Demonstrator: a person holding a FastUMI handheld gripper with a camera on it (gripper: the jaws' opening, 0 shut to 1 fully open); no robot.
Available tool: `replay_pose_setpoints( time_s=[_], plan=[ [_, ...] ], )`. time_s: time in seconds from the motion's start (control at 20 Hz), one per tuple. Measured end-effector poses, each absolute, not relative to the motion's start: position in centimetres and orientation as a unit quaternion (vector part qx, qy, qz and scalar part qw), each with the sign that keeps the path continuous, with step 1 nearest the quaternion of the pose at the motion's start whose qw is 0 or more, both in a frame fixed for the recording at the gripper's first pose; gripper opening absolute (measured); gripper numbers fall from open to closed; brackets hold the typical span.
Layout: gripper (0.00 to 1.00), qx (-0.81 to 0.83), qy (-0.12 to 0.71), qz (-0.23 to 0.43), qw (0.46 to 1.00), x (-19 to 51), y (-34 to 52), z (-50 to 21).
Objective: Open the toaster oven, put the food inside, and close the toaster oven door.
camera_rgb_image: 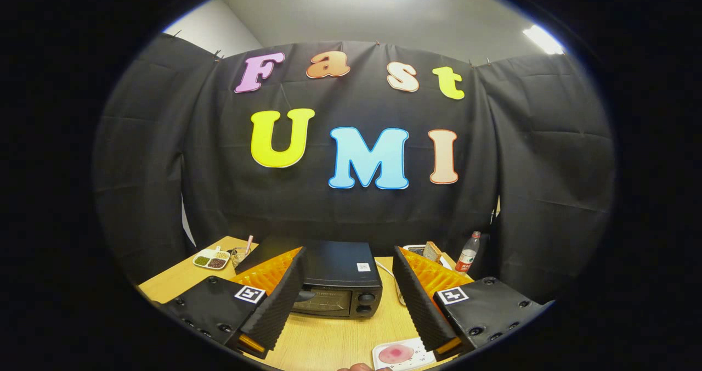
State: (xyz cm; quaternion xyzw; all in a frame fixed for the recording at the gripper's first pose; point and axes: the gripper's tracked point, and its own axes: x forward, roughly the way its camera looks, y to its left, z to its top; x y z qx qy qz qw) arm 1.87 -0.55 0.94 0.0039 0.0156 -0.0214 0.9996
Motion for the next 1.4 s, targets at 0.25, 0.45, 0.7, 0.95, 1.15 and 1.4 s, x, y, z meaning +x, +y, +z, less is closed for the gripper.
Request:
replay_pose_setpoints(
  time_s=[0.25,0.45,0.7,0.95,1.15,1.4],
  plan=[
    [0.98,0.027,0.019,-0.038,0.999,4.9,-0.8,1.4],
    [0.98,0.034,0.039,-0.038,0.998,6.8,0.0,-0.2],
    [0.98,0.036,0.058,-0.028,0.997,9.0,1.8,-1.9],
    [0.98,0.035,0.077,-0.013,0.996,10.8,4.1,-3.5],
    [0.98,0.035,0.103,-0.002,0.994,12.0,6.0,-6.1],
    [0.98,0.015,0.123,0.008,0.992,13.2,7.5,-8.5]
  ],
)
